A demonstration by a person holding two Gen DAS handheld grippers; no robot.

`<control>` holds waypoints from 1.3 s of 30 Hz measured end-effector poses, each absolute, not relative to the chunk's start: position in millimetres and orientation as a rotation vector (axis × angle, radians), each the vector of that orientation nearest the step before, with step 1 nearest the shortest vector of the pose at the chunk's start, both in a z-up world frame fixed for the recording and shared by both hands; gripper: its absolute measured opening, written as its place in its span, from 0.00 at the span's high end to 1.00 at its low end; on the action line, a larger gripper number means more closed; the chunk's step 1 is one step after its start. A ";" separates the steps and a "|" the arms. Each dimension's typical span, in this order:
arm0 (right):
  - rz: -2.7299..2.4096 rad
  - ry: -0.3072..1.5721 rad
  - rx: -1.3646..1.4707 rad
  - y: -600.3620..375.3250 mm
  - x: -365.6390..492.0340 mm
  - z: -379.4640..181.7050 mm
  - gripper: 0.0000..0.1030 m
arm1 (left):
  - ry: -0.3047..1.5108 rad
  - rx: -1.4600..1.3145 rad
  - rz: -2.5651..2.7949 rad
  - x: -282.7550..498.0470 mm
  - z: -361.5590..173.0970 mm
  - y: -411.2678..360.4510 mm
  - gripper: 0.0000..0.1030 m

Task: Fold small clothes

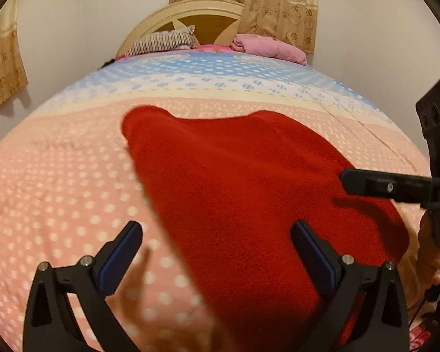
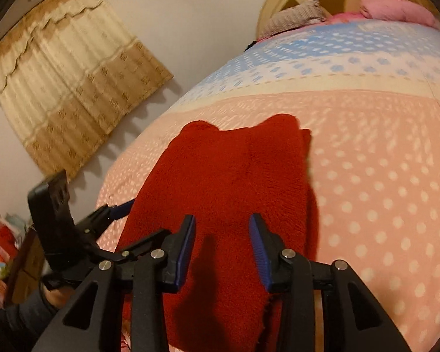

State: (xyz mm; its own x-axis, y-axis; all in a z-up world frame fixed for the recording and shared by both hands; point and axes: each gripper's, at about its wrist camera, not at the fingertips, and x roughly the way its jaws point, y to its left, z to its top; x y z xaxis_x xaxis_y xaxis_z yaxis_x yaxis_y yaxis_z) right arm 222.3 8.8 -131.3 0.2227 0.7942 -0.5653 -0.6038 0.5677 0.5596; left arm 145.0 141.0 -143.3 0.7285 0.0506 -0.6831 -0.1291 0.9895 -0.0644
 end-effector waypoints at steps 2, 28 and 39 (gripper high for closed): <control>0.954 0.921 0.191 6.3 218.2 -133.0 0.62 | 0.746 -0.138 0.098 144.3 -144.6 140.4 0.00; 0.744 0.694 0.090 -11.7 148.6 -55.6 0.43 | 0.554 -0.017 0.100 76.5 -55.1 121.4 0.00; 0.693 0.597 0.063 -34.8 117.0 -27.6 0.42 | 0.491 -0.013 0.084 63.1 -36.1 113.5 0.00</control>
